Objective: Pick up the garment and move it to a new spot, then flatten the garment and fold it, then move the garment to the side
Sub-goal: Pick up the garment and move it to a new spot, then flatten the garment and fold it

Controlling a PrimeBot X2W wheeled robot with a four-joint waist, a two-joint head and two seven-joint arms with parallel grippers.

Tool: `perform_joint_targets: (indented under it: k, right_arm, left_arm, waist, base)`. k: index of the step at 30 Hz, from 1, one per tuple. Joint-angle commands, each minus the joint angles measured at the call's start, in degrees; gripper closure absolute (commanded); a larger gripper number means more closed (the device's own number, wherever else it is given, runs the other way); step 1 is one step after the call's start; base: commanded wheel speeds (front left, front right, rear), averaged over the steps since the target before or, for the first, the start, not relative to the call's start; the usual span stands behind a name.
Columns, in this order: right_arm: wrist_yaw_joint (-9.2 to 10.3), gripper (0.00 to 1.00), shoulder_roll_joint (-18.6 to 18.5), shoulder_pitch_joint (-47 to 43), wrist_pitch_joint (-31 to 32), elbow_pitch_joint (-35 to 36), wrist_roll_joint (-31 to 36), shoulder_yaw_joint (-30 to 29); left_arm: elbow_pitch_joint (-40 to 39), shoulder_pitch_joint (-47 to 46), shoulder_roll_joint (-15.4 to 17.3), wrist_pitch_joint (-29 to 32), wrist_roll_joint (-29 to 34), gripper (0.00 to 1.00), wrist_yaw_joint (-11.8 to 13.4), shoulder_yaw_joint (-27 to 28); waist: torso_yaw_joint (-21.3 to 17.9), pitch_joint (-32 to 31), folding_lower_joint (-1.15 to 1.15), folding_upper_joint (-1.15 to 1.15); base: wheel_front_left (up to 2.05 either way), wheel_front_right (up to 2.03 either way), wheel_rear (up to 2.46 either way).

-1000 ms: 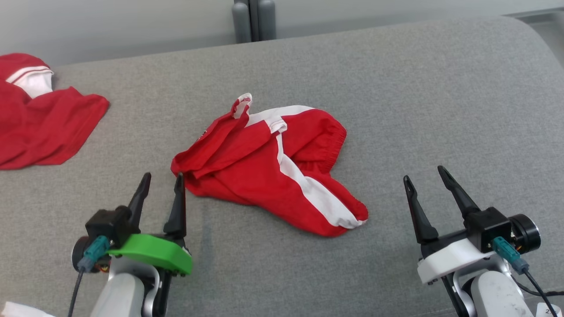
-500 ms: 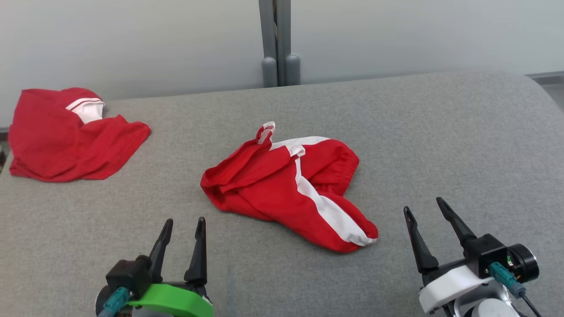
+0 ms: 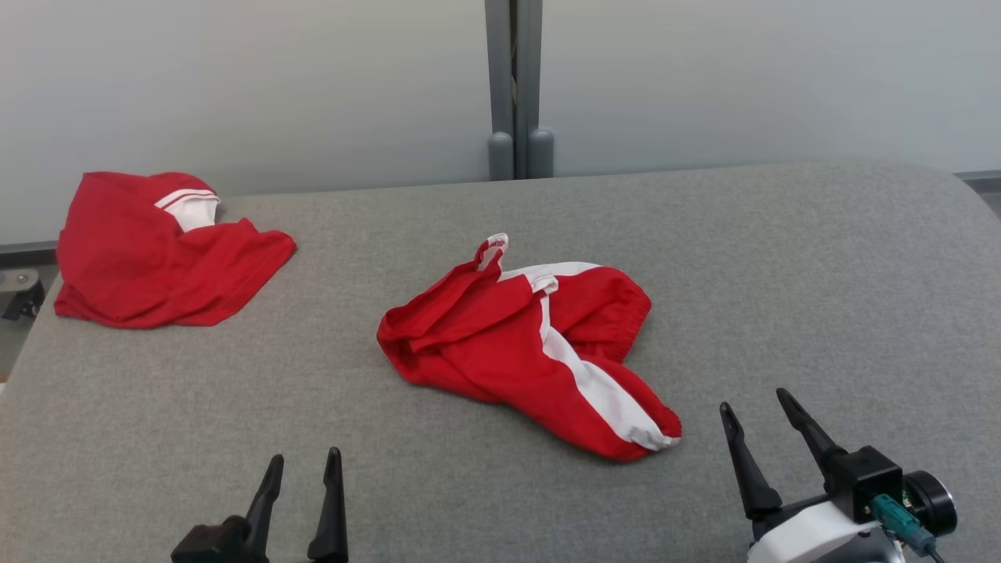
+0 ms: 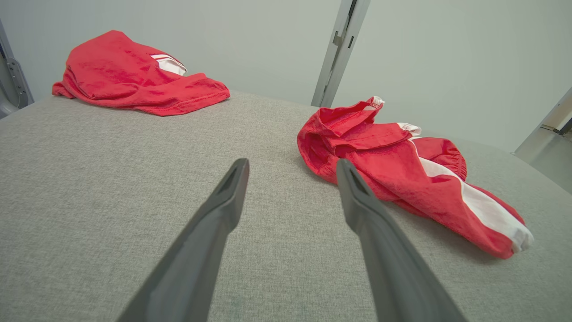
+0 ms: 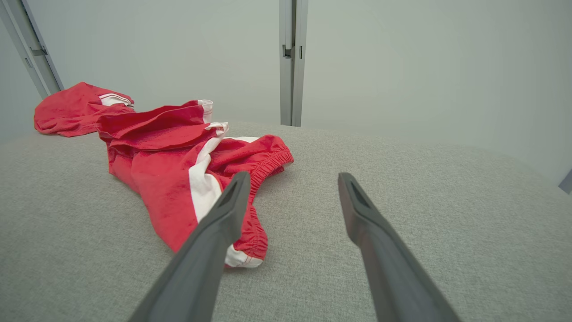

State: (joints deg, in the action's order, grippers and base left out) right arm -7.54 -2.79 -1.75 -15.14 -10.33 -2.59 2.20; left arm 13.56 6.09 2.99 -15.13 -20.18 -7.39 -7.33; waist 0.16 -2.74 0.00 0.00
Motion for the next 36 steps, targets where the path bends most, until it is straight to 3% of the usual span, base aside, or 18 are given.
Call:
perform_joint_targets:
  k: [1,30,36]
  right_arm:
    - [0.10,0.00,-0.2,-0.5,0.0,-0.2,-0.5,-0.1]
    - [0.10,0.00,-0.2,1.7,0.0,-0.7,-0.3,-0.4]
    - [0.10,0.00,-0.2,7.7,0.0,-5.4,1.1,0.1]
  left_arm:
    - [0.0,0.8,0.0,0.0,-0.2,0.00,-0.2,0.2]
    - [0.3,-1.5,-0.1,0.0,-0.5,0.00,-0.2,-1.4]
    - [0.0,-2.7,-0.1,0.0,-0.1,0.00,-0.2,-2.5]
  waist:
    - [0.0,0.0,0.00,0.00]
    - [1.0,1.5,0.00,0.00]
    - [3.4,4.2,0.00,0.00]
  base:
    - [0.00,0.00,0.00]
    - [0.00,0.00,0.00]
    - [0.00,0.00,0.00]
